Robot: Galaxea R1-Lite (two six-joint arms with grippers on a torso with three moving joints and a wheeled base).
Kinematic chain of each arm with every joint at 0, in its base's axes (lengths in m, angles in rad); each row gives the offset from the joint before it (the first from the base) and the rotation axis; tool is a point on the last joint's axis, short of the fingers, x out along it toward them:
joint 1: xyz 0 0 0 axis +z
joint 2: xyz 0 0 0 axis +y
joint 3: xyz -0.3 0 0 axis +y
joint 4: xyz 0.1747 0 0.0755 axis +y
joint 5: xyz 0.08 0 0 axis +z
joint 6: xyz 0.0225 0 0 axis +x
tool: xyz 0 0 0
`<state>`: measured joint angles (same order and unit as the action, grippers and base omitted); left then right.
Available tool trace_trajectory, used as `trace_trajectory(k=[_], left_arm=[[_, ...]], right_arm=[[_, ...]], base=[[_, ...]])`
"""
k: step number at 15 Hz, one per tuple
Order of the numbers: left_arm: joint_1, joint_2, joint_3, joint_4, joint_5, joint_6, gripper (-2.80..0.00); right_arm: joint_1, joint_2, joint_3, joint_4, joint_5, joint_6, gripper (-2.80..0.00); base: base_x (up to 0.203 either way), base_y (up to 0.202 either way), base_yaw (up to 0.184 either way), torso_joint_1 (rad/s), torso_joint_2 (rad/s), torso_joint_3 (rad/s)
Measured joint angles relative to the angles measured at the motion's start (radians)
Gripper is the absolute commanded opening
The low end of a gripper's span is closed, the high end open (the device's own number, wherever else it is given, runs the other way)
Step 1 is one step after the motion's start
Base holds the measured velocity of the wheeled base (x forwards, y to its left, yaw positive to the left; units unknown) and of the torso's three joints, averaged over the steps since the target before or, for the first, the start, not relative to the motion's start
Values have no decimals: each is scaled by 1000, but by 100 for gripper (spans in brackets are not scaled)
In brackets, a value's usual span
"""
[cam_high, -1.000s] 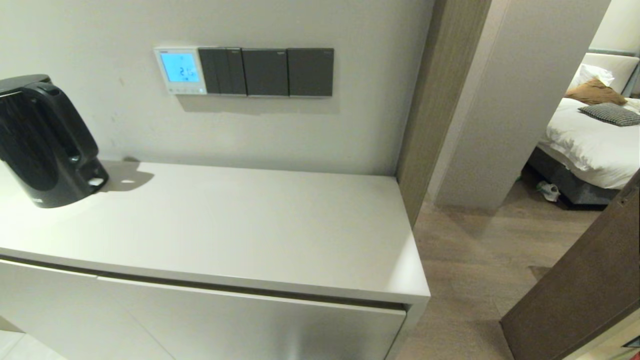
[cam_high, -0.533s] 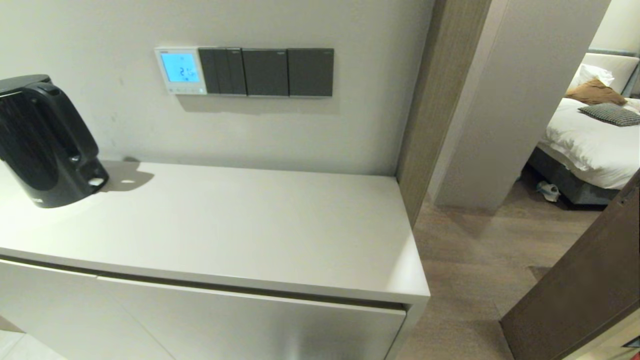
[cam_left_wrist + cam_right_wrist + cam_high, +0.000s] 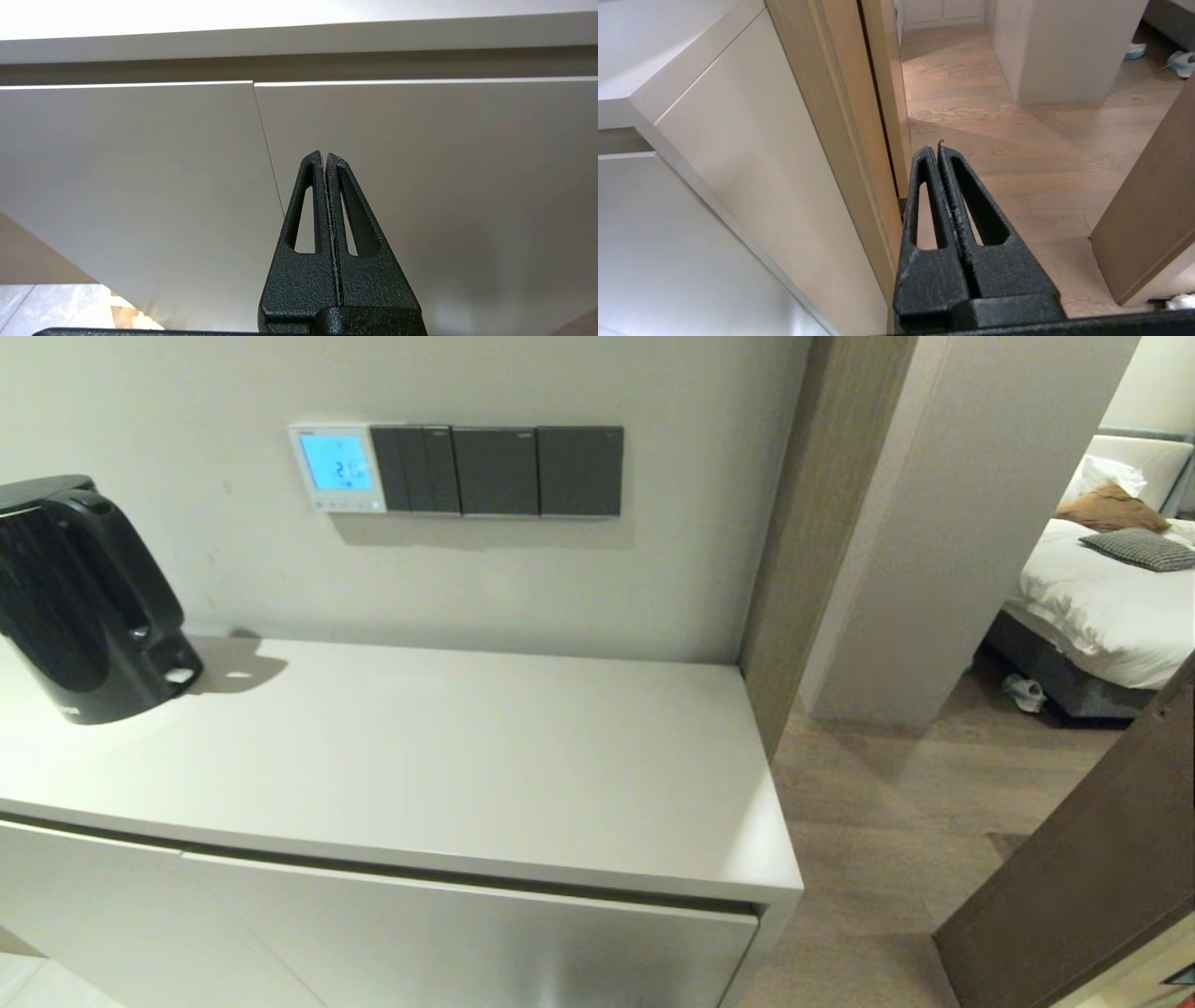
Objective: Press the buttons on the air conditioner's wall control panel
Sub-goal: Turn off the central air conditioner
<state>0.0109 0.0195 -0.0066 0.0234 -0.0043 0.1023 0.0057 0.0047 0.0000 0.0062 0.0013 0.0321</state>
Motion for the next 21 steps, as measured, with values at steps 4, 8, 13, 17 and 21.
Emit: trace_trajectory(k=[4, 8, 13, 17, 21], left_arm=[[0, -16, 5, -4, 0, -1, -280], [0, -19, 7, -1, 0, -5, -280], [-1, -19, 7, -5, 0, -53, -280], [-1, -19, 7, -5, 0, -58, -280], [-2, -19, 7, -5, 0, -65, -280]], right_arm=[[0, 0, 0, 0, 0, 0, -280], [0, 0, 0, 0, 0, 0, -280], [0, 0, 0, 0, 0, 0, -280], [0, 0, 0, 0, 0, 0, -280], [0, 0, 0, 0, 0, 0, -280]], base=[[0, 0, 0, 0, 0, 0], [0, 0, 0, 0, 0, 0], [0, 0, 0, 0, 0, 0], [0, 0, 0, 0, 0, 0], [0, 0, 0, 0, 0, 0]])
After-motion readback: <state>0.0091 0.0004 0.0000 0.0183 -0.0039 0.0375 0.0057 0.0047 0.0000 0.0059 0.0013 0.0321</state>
